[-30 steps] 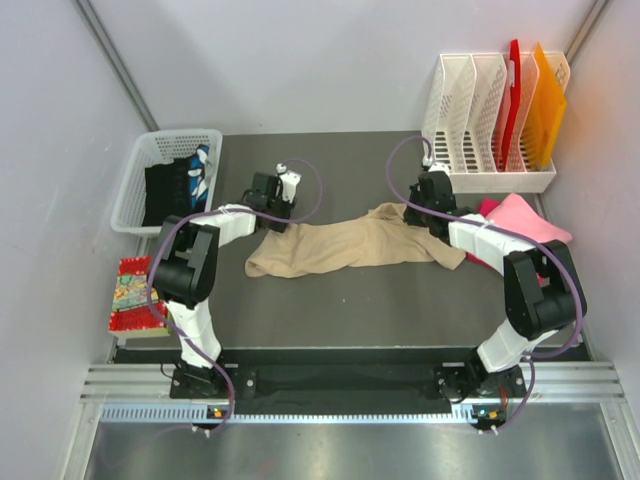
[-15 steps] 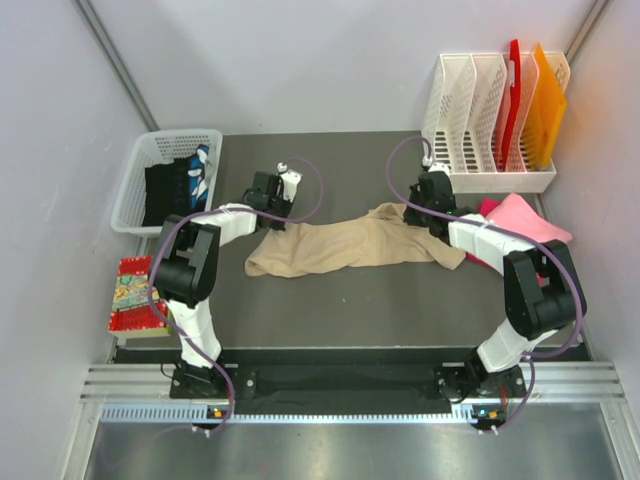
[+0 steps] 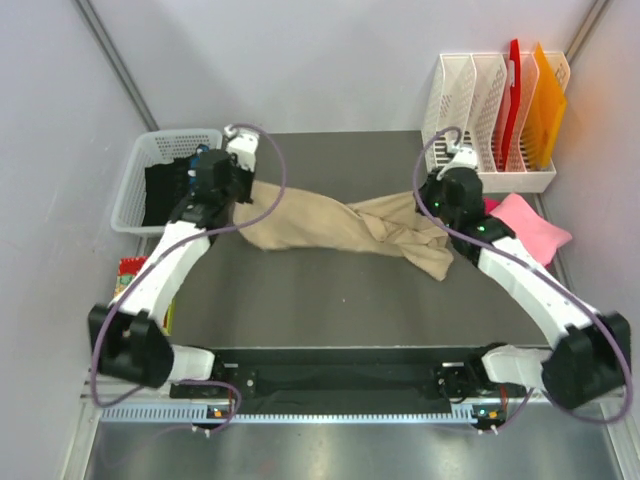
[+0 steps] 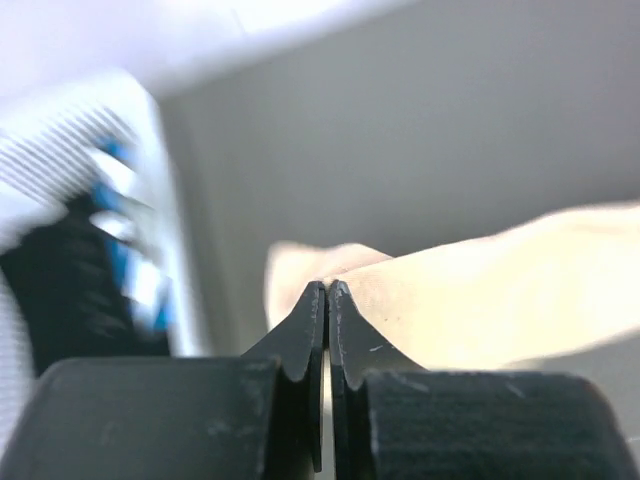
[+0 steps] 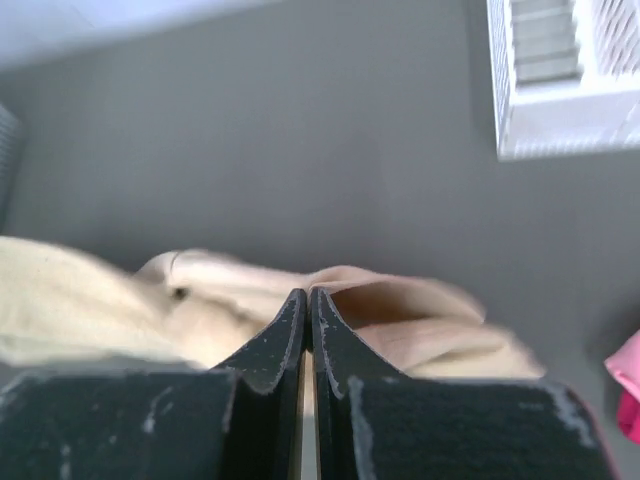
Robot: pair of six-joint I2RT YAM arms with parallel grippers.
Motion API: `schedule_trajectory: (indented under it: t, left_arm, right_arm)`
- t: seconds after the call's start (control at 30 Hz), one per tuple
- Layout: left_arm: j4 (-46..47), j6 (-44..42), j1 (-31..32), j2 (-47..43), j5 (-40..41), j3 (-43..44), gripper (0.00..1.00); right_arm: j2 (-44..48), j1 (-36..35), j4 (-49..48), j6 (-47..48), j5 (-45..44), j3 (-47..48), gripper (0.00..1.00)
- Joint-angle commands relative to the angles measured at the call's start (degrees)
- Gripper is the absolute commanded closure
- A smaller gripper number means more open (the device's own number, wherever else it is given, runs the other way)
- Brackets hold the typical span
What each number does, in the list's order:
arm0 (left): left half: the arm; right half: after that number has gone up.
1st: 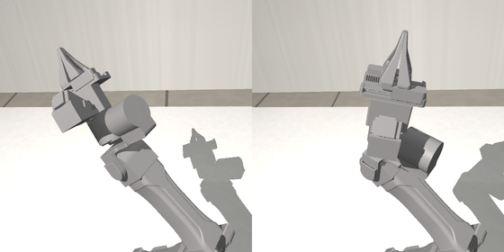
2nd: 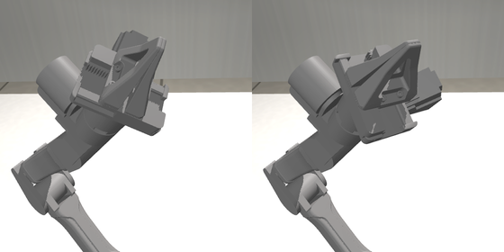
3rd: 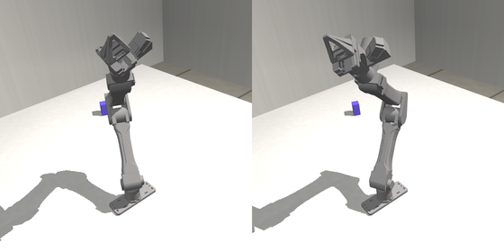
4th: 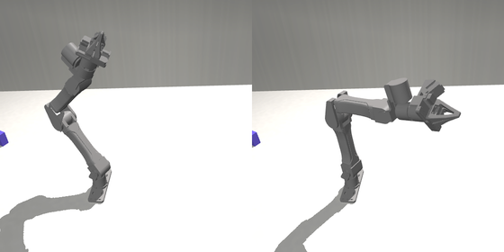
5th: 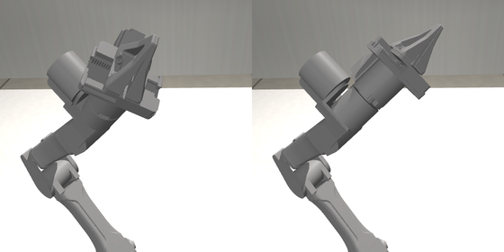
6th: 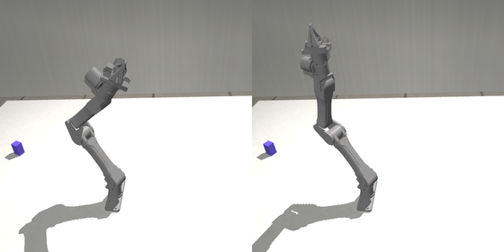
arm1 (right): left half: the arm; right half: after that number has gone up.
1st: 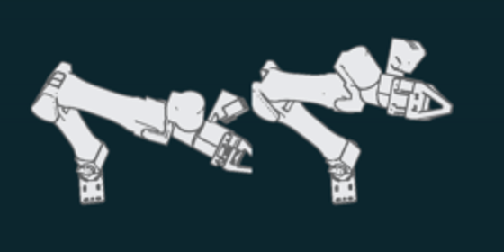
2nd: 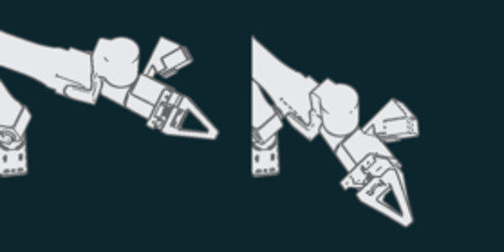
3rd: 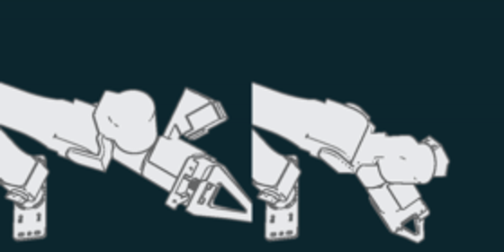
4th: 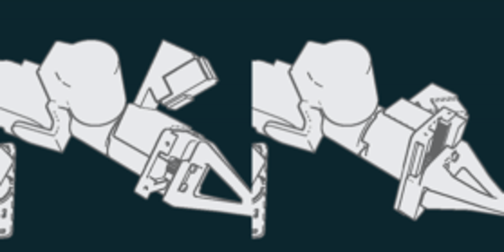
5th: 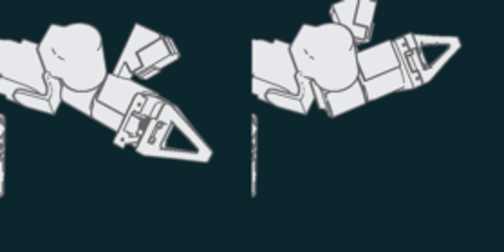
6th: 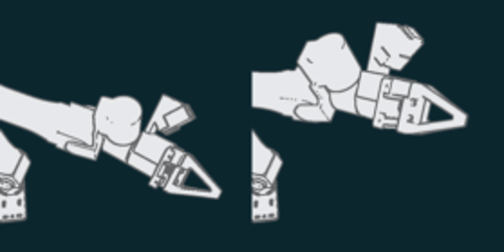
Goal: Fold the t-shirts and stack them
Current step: Flatten the tshirt out
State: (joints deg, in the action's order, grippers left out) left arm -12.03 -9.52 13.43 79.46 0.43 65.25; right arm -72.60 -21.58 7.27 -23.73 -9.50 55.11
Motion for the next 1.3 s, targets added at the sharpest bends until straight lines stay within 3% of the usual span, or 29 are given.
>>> schedule_trajectory:
  t: [0.0,0.13,0.37,0.6,0.7,0.83,1.03,1.1,1.27]
  left_arm:
    - [-1.14,-1.03,0.02,-14.82,2.04,-1.18,1.0]
    - [-7.98,-1.12,0.02,-23.63,1.07,-1.27,1.0]
    - [-17.05,-2.87,0.02,-38.05,-2.53,-5.92,1.0]
    - [-24.78,-5.15,0.02,-47.1,-6.22,-18.29,0.98]
    - [-26.81,-10.34,0.02,-49.74,-5.98,-23.13,0.96]
    - [-32.61,-16.13,0.02,-51.77,-10.0,-22.63,0.91]
    - [-21.3,-12.91,0.02,-51.08,-2.46,-19.56,0.96]
    - [-15.23,-11.49,0.02,-47.22,3.83,-17.81,1.0]
    - [-3.98,-13.24,0.02,-33.19,10.64,-14.29,1.0]
  right_arm:
    - [14.65,-3.9,2.74,0.61,-6.31,-0.35,1.0]
    - [25.81,-10.4,7.66,0.17,-12.63,-0.88,1.0]
    - [35.24,-16.47,13.82,-0.09,-18.62,-1.06,1.0]
    - [29.37,-16.47,13.13,0.87,-21.44,-1.67,1.0]
    - [24.71,-16.39,11.64,1.14,-21.88,-0.97,1.0]
    - [18.39,-15.95,9.7,1.75,-22.23,1.48,1.0]
    - [9.51,-8.57,8.2,2.19,-17.15,7.72,1.0]
    - [7.66,-6.81,8.11,2.37,-16.7,9.65,1.0]
    - [4.92,-5.75,7.76,2.46,-15.99,9.93,1.0]
